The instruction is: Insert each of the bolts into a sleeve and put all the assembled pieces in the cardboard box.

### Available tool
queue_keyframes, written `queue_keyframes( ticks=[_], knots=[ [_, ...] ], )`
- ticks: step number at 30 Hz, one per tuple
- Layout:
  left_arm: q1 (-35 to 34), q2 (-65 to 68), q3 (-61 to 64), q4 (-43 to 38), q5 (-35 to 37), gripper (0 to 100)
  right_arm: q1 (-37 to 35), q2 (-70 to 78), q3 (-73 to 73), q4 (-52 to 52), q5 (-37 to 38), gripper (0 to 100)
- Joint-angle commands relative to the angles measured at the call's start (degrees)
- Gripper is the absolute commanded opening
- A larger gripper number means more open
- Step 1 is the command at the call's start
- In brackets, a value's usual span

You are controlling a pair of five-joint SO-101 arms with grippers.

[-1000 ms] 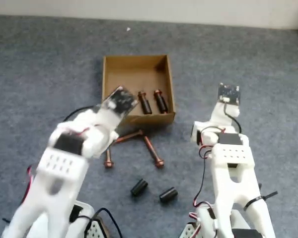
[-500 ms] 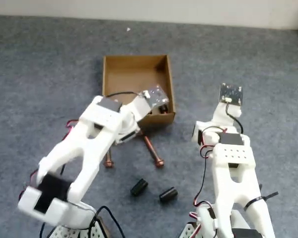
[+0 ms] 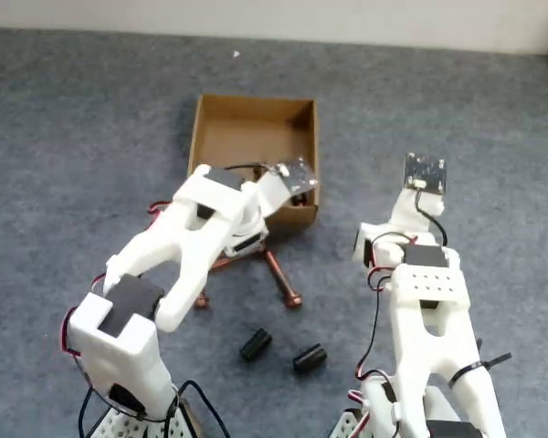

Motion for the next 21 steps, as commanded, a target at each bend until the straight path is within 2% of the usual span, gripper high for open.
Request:
queue_keyframes(
  ticks=[1, 13, 21],
  knots=[
    [3.38, -2.07, -2.68, 2.81, -0.53, 11, 0.66, -1.89, -0.84, -1.63, -0.44, 0.5],
    [4.62, -12.44, -1.8, 10.02, -0.26, 11, 0.66, -1.89, -0.84, -1.63, -0.44, 0.5],
    [5.23, -7.96, 2.68, 4.31, 7.12, 11, 0.66, -2.07, -0.84, -1.63, -0.35, 0.5]
  ],
)
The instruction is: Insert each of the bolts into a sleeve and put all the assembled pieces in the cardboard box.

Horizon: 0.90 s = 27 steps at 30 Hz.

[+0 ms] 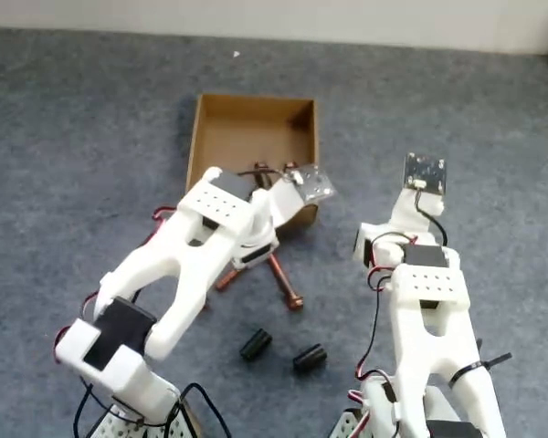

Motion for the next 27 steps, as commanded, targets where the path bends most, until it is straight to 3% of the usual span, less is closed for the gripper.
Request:
queue_keyframes(
  ticks=[1, 12, 17, 20, 27],
  knots=[
    [1.54, 0.92, -0.13, -3.52, 3.34, 11, 0.66, -2.07, -0.84, -1.63, -0.35, 0.5],
    [1.36, 8.31, -1.01, -8.09, 8.09, 11, 0.66, -2.07, -0.75, -1.63, -0.26, 0.5],
    [1.8, 8.31, -1.1, -8.18, 8.7, 1, 0.66, -2.15, -0.75, -1.63, -0.35, 0.5],
    [2.33, 8.13, -0.84, -7.91, 8.79, 1, 0.66, -2.24, -0.75, -1.63, -0.44, 0.5],
    [1.98, -4.79, 4.53, -8.26, 11.96, 1, 0.75, -2.33, -0.84, -1.27, -0.62, 0.5]
  ],
)
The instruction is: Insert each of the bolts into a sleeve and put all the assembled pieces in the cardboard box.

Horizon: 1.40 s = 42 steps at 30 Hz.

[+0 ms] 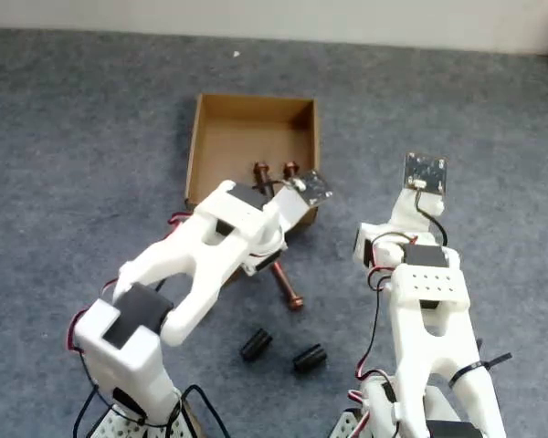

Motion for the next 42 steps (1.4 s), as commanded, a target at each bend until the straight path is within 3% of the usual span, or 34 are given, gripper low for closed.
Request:
queue_keyframes(
  ticks=[1, 12, 18, 23, 31, 42],
  knots=[
    [0.4, -11.38, 3.03, -1.23, 2.55, 1, 0.75, -2.33, -0.84, -1.27, -0.62, 0.5],
    [0.31, -38.46, 22.64, -13.89, 14.68, 1, 0.04, -20.44, 4.26, -0.22, -0.35, 0.5],
    [0.31, -49.01, 27.21, -15.03, 22.07, 1, -5.76, -29.41, 8.57, -0.04, -0.53, 0.5],
    [0.31, -58.59, 30.99, -15.82, 22.95, 1, -9.45, -37.93, 12.26, -0.04, -0.62, 0.5],
    [0.22, -71.6, 43.03, -26.9, 22.68, 1, -17.45, -50.77, 18.15, -0.31, -0.62, 0.5],
    [-3.03, -88.57, 47.87, -27.6, 24.97, 1, -24.04, -62.02, 26.77, -5.85, -0.18, 0.5]
  ],
)
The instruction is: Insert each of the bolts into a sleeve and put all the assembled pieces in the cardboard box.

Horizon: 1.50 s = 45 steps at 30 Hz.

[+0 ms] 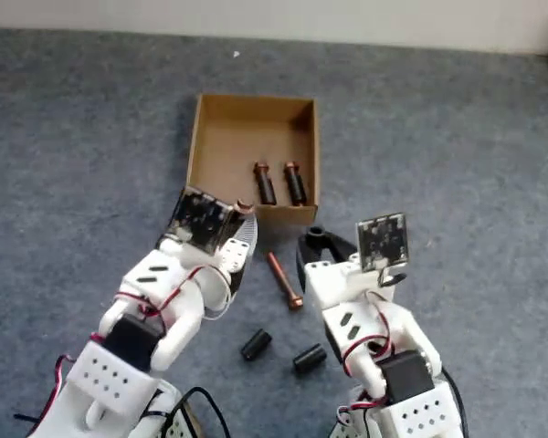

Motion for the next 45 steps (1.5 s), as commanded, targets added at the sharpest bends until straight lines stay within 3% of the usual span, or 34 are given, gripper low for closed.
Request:
queue_keyframes(
  ticks=[1, 5, 12, 19, 24, 30, 45],
  knots=[
    [-3.03, -5.76, -0.31, -1.93, 3.87, 1, -1.54, -4.09, 2.33, -5.85, 0.0, 0.5],
    [-4.44, -11.38, -0.31, -1.93, 8.0, 1, -4.62, -8.57, 7.87, -10.07, 1.14, 0.5],
    [-3.91, -16.84, -0.22, -1.93, 12.66, 1, -11.03, -15.08, 15.43, -10.77, 12.92, 0.5],
    [-2.51, -16.84, 2.59, -3.87, 18.55, 1, -13.58, -14.64, 15.78, -10.77, 13.19, 0.5],
    [2.51, -17.19, 8.4, -10.81, 20.4, 1, -14.2, -14.64, 15.78, -10.77, 13.19, 0.5],
    [3.38, -17.27, 13.49, -19.25, 20.48, 1, -14.02, -14.64, 15.96, -10.77, 13.19, 0.5],
    [3.65, -17.36, 13.58, -19.34, 20.22, 1, -12.44, -14.64, 16.31, -10.77, 13.27, 0.5]
  ],
)
